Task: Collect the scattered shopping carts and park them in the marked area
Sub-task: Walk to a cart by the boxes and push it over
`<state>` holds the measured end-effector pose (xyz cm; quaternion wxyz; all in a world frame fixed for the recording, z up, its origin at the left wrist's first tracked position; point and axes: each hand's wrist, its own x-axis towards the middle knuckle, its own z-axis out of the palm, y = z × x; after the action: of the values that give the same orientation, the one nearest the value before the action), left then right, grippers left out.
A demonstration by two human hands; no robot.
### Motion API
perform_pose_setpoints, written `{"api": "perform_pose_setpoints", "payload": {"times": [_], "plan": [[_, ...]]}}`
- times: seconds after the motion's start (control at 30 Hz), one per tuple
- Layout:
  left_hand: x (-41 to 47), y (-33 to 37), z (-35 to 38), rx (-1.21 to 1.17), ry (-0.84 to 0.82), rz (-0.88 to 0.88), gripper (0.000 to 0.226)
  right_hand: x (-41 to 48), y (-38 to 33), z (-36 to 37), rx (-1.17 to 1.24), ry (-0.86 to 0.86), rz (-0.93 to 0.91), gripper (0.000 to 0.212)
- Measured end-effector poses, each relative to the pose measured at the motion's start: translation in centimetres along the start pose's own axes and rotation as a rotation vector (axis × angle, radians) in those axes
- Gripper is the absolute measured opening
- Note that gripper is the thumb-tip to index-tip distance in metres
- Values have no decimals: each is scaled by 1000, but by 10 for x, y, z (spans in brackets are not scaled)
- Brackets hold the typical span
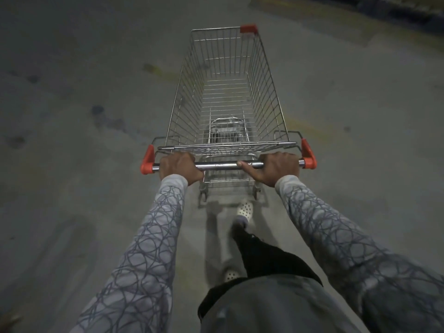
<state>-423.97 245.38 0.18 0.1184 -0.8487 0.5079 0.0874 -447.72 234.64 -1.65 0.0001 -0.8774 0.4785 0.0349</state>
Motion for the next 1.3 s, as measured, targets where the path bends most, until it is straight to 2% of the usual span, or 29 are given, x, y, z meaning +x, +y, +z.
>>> {"api": "perform_pose_setpoints", "payload": {"times": [0.13,0.33,0.97,1.3], "plan": [[97,-4,-27,1,56,62,23,88,3,-6,1,53,41,95],[235,4,-74,-4,56,87,27,226,20,-18,4,64,97,97],[666,-10,-181,-39,109,103,31,669,50,-45,-16,13,142,98],[865,-13,-242,-54,-4,127,33,866,65,-58,13,-18,187,96]]}}
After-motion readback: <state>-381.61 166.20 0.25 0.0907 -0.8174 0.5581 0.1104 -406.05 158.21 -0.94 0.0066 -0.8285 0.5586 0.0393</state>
